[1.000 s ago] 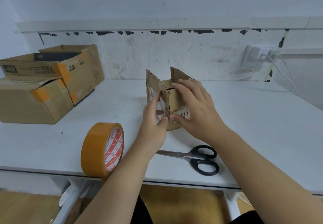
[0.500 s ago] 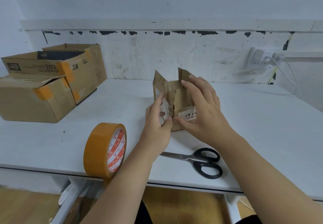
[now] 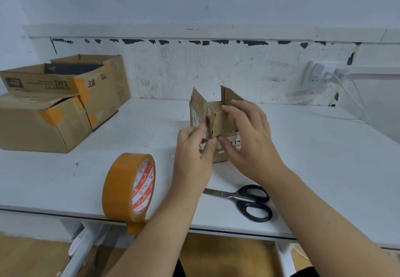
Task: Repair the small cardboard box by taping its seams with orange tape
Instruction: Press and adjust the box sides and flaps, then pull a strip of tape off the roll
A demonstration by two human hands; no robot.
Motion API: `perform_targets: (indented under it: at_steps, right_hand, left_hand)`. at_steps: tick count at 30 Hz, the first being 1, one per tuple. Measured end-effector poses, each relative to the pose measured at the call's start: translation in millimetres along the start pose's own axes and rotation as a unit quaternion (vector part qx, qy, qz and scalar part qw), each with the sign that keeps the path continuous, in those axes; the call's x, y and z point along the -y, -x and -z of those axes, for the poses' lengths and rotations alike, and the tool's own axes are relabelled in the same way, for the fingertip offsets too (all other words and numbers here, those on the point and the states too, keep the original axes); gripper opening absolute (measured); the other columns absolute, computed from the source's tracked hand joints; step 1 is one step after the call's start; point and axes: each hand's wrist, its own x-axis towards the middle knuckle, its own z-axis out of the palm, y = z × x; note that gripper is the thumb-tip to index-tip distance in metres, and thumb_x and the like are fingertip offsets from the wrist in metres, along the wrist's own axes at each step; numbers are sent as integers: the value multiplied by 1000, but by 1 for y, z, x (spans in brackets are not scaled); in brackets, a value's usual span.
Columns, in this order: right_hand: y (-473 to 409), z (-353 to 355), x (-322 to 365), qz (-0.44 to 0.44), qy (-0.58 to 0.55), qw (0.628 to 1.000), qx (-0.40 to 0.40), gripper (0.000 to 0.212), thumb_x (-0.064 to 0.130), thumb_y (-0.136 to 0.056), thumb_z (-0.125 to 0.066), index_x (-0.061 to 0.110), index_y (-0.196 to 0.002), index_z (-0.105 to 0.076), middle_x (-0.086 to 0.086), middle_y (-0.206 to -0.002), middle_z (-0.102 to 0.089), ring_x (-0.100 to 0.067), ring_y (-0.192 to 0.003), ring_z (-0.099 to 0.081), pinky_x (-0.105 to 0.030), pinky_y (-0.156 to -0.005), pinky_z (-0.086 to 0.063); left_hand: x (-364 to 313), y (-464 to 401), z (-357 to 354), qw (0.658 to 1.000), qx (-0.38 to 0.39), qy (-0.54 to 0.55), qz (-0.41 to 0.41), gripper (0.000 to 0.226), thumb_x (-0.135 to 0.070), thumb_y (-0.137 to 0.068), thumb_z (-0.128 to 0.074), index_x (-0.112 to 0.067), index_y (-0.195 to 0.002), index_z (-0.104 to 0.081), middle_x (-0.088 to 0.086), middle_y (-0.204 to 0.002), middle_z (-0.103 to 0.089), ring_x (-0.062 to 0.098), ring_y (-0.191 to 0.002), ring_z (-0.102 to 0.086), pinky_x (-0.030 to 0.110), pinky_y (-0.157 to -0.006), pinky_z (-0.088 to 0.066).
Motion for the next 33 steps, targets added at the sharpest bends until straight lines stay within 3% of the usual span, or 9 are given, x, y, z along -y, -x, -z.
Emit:
perform_targets:
  at_steps: [4,9,18,25,27,30,33]
  right_hand:
    - [-1,-2,2,-13,4,1000,-16,51,24,-84,-66,10,-131,-52,-8,-135,-48,-29,-132,-39,-42,-111,-31]
    - [-1,-2,4,-23,-2,1000,-19,49,25,-85,-65,10,-130,-53,-7,-133,-49,-28,-131,-40,-43,-109,-34]
    - [-1,-7,9,-38,28,999,-17,50,20,-83,-67,11,-130,-52,-7,-135,-50,-29,-134,-39,-41,-108,-35]
    - [0,8,7,-30,52,998,21,55,34,-86,-61,21,-139,-48,4,-149,-41,-19,-144,-26,-36,-110,-24]
    - [-2,15,10,-29,38,999,0,45,32,-86,-57,22,-130,-56,3,-143,-47,-20,-139,-34,-33,-107,-25]
    - [-10,28,17,-31,-4,998,-57,23,24,-84,-55,18,-102,-67,3,-114,-60,-21,-109,-54,-27,-95,-32]
    - [-16,41,27,-48,-69,995,-50,9,21,-85,-54,21,-87,-63,14,-86,-59,-10,-84,-53,-18,-81,-37]
  left_hand:
    - [-3,0,0,999,-37,6,1,31,-21,-89,-62,-21,-120,-59,-7,-100,-59,1,-90,-58,17,-71,-48]
    - [-3,2,1,998,-61,2,23,11,-26,-87,-65,-22,-97,-64,-10,-93,-66,1,-88,-61,14,-69,-48]
    - [-6,2,2,998,-66,-5,-7,1,-19,-86,-66,-20,-87,-66,-8,-88,-64,2,-83,-60,19,-67,-51]
    - [-3,2,3,999,-48,7,0,10,-20,-89,-62,-29,-93,-60,-15,-91,-63,-3,-89,-59,14,-69,-49]
    - [-6,2,5,999,-45,10,7,13,-21,-89,-62,-32,-91,-57,-15,-90,-62,-2,-87,-59,15,-68,-49]
    - [-22,8,13,999,-41,14,4,20,-18,-88,-62,-35,-88,-52,-13,-87,-58,4,-83,-57,14,-66,-46]
    - [-51,29,31,999,19,49,11,23,-13,-86,-60,-35,-88,-52,-11,-83,-55,7,-82,-54,12,-67,-44]
